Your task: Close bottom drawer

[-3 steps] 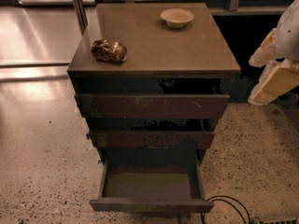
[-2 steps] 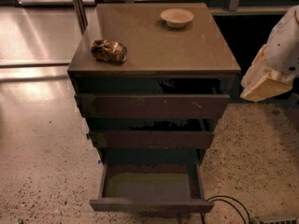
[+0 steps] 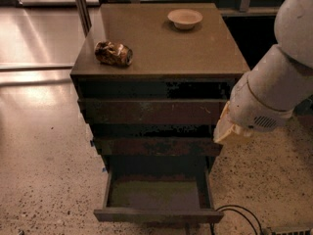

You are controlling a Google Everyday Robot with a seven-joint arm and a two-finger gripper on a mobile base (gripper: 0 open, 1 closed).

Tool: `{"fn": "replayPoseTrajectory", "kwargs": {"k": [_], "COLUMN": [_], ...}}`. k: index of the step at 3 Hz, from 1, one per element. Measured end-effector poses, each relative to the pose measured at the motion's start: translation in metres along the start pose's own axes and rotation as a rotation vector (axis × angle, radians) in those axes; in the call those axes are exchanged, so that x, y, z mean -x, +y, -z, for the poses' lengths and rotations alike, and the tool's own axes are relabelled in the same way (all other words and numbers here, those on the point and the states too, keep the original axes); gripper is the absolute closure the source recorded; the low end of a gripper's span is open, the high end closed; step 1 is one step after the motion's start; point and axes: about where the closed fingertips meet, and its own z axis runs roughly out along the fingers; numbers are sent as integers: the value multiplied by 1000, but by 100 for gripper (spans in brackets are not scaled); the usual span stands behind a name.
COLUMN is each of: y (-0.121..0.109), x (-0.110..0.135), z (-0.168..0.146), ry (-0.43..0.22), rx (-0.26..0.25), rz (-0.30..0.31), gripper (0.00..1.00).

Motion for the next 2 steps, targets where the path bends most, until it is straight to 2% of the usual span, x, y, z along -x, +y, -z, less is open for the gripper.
{"fn": "replayPoseTrajectory", "kwargs": {"k": [1, 2], "y": [25, 25], "x": [4, 4], "z": [-48, -48], "ry": [-1, -1], "rx": [97, 97], "rz": [6, 6], "gripper": [100, 100]}}
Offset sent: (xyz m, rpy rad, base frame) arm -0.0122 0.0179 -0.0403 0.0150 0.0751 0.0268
